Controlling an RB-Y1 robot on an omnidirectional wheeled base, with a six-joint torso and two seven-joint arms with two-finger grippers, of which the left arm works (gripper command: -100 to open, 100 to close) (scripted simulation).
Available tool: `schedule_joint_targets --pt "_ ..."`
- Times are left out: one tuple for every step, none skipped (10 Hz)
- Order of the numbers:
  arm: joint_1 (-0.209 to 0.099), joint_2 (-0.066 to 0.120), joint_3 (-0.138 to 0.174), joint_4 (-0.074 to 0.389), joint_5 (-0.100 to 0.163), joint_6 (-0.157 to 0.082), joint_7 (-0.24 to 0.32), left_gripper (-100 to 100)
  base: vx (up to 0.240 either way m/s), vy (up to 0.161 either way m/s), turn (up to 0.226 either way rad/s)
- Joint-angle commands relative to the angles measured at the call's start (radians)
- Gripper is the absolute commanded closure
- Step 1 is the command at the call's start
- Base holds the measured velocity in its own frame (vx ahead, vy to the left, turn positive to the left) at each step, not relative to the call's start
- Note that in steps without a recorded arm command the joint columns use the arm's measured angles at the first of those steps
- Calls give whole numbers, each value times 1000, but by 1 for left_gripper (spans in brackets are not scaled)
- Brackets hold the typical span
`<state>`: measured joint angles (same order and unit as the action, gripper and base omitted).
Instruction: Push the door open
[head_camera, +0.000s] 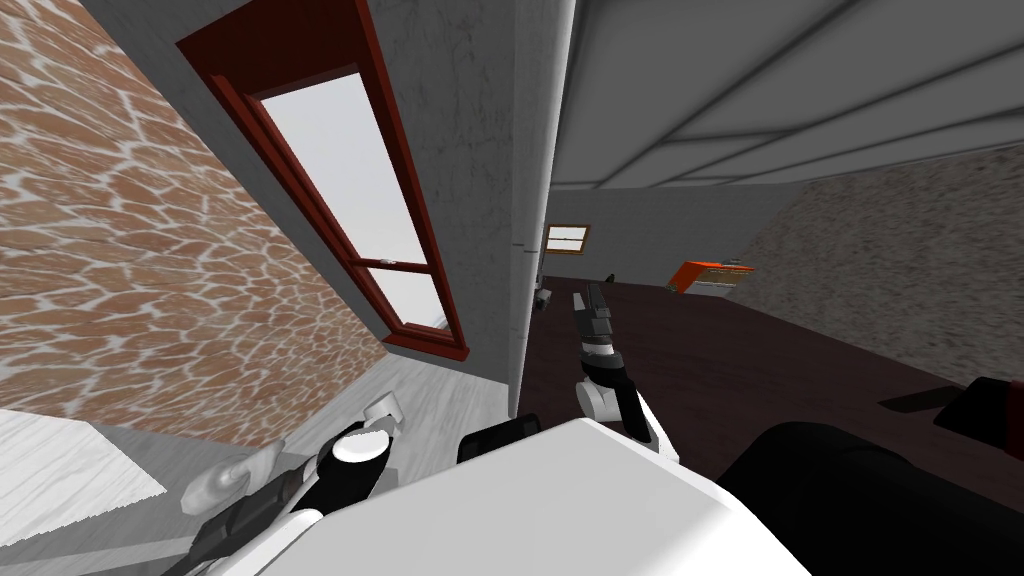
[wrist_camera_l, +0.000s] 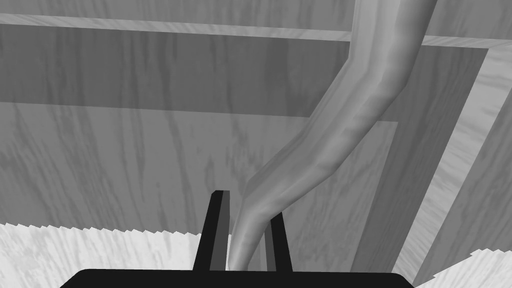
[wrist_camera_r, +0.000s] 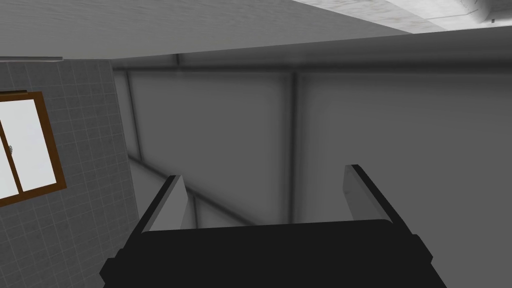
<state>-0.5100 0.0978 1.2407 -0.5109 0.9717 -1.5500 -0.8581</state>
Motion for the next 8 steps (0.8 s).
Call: schedule_joint_targets --pt "2 1 4 16 3 -9 5 100 0 0 0" --pt "2 1 4 16 3 -9 5 100 0 0 0" --pt "2 1 4 16 3 -9 5 100 0 0 0" --pt "2 1 4 16 3 -9 5 100 0 0 0" --pt "2 1 4 16 3 -9 5 100 0 0 0" --pt "2 1 4 16 3 -9 5 100 0 0 0" --pt "1 10 15 18 11 -10 -1 100 0 0 0" --pt "1 10 15 18 11 -10 -1 100 0 0 0"
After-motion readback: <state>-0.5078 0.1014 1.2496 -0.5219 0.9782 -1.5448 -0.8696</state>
